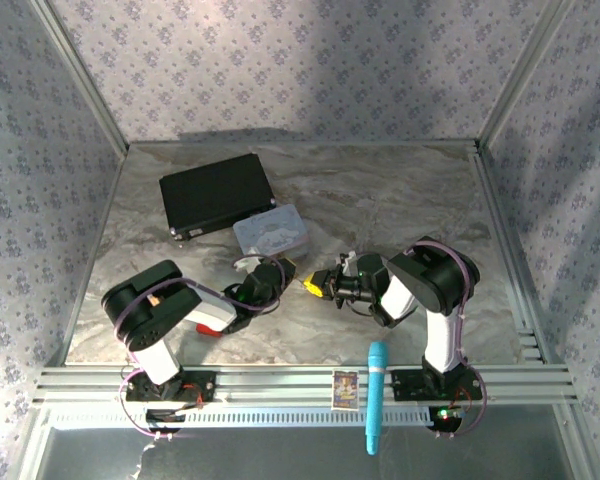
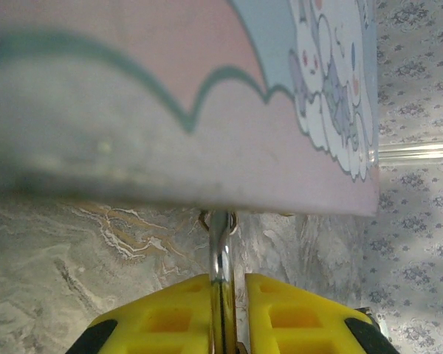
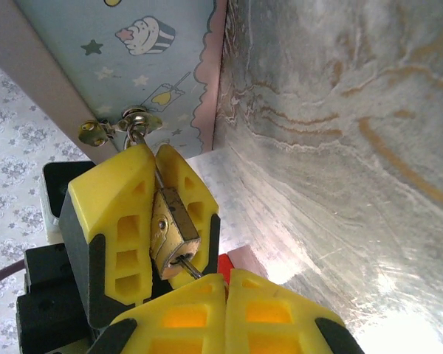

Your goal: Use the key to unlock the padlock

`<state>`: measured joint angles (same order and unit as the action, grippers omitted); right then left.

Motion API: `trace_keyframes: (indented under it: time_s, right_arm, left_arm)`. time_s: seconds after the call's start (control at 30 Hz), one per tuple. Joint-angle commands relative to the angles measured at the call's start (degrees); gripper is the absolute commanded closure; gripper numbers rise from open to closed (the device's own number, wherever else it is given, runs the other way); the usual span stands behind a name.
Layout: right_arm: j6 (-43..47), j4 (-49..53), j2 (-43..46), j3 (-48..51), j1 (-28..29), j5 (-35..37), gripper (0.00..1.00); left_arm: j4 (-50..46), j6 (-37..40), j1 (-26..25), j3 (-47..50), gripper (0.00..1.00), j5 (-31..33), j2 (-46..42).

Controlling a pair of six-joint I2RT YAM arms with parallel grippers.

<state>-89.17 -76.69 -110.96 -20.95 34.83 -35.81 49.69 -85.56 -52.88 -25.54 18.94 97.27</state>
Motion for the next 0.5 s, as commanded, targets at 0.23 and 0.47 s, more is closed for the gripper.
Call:
trace_keyframes:
  time_s: [0.23, 0.47]
  right_arm:
    - [-0.2, -2.3, -0.1, -1.8, 0.6, 1.8, 1.0]
    - [0.5, -0.7, 1.3, -2.5, 1.1, 2.9, 1.0]
  left_arm:
    - [-3.6, -1.7, -2.3, -0.8, 1.0, -7.2, 1.3]
    - [-9.5, -1.6, -2.9, -3.0, 1.0, -7.3, 1.1]
